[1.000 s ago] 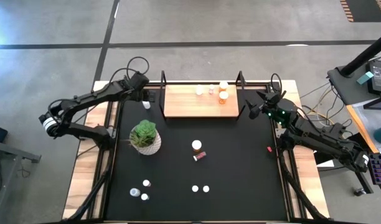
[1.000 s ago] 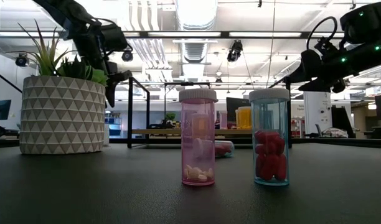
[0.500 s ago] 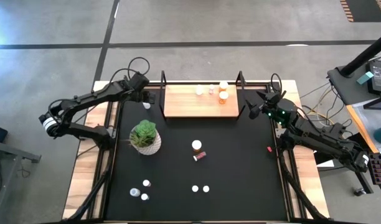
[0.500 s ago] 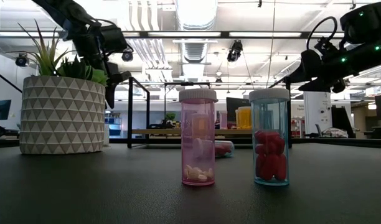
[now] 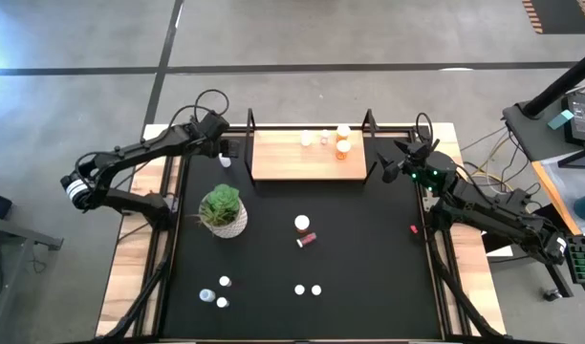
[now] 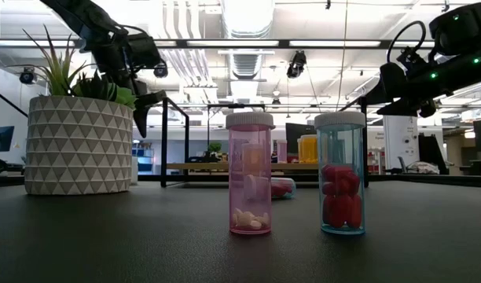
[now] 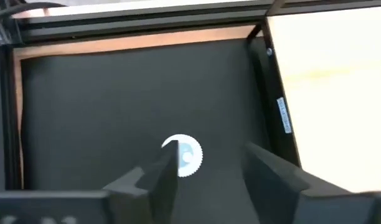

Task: Pick and place medicine bottles onto shelf by color
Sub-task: Put the top white pill bottle on the shelf aligned with the other white pill bottle

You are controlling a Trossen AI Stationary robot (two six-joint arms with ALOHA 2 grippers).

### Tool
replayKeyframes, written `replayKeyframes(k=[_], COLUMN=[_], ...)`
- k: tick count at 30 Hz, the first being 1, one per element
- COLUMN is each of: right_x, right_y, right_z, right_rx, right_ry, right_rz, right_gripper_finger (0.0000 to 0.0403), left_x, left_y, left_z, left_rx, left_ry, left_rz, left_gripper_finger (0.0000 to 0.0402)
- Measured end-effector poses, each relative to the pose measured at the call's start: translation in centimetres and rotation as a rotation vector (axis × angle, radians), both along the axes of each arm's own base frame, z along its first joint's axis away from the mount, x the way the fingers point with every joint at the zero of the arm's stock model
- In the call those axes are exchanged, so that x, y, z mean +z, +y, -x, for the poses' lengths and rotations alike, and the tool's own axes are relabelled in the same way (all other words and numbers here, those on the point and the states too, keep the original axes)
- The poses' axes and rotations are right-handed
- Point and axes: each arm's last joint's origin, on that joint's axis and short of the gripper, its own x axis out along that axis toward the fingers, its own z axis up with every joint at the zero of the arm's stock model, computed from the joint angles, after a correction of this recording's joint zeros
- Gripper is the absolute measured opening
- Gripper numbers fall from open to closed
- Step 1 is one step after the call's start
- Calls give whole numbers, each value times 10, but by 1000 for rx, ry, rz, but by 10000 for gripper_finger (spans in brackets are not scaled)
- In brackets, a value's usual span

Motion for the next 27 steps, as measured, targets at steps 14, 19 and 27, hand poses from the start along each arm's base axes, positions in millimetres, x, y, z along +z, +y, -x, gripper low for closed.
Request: replayKeyframes(k=[14, 19, 27], right_x=[0, 0, 0], right_y=[0, 0, 0], right_z=[0, 0, 0], right_rx=[0, 0, 0], right_ry=[0, 0, 0], right_rz=[0, 0, 0], right_gripper_finger=[380, 380, 380], left_x=[-25, -36, -49], left_y=[11, 14, 17], left_z=[-8, -12, -16], left_rx=[107, 139, 152], left_ry=[97, 119, 146], left_rz=[35, 66, 110], left_gripper_finger=[233, 233, 216])
